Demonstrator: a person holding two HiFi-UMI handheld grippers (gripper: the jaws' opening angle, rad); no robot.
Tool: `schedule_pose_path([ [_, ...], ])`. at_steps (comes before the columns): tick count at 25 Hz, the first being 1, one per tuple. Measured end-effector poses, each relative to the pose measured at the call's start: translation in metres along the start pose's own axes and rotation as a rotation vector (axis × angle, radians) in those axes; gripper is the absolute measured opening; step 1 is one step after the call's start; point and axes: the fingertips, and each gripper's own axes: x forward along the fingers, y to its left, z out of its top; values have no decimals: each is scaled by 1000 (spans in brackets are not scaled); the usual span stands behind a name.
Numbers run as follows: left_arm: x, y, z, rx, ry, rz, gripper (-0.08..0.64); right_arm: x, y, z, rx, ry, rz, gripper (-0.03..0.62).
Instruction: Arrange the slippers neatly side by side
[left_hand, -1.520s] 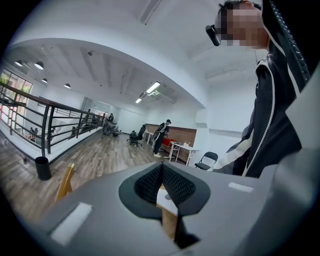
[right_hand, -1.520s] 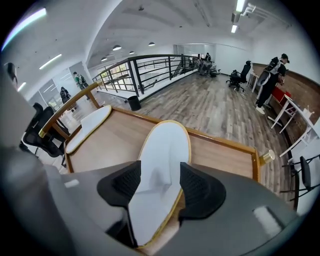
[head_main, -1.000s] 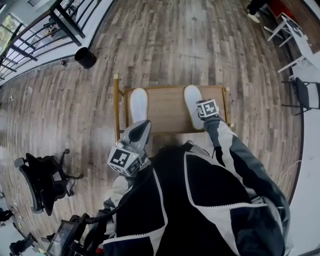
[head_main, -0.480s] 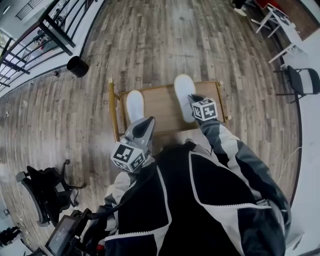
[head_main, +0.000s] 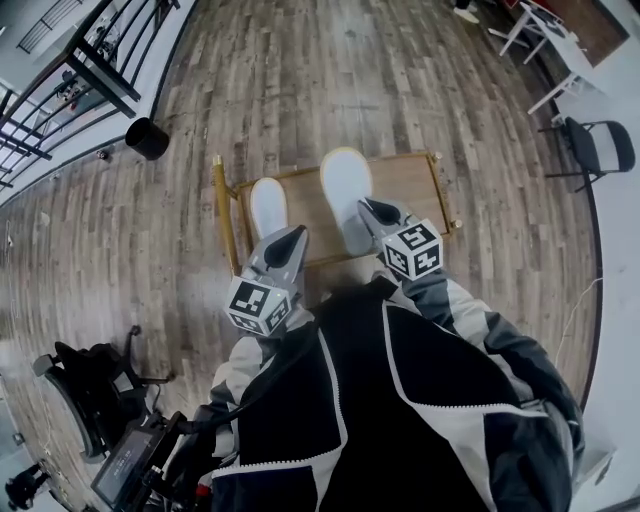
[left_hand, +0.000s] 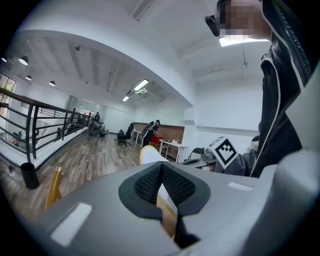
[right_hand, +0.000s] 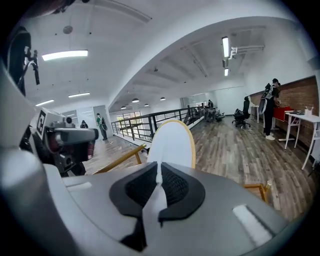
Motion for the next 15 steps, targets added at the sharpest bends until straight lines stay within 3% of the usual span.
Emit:
schedule_pose_path([
  [7,-12,7,0,19,-2,15,18,-37,37,12,-10,-60,61,23],
  [15,-21,13,-6,2,7,18,18,-32,46,2,-16,-30,57,23],
])
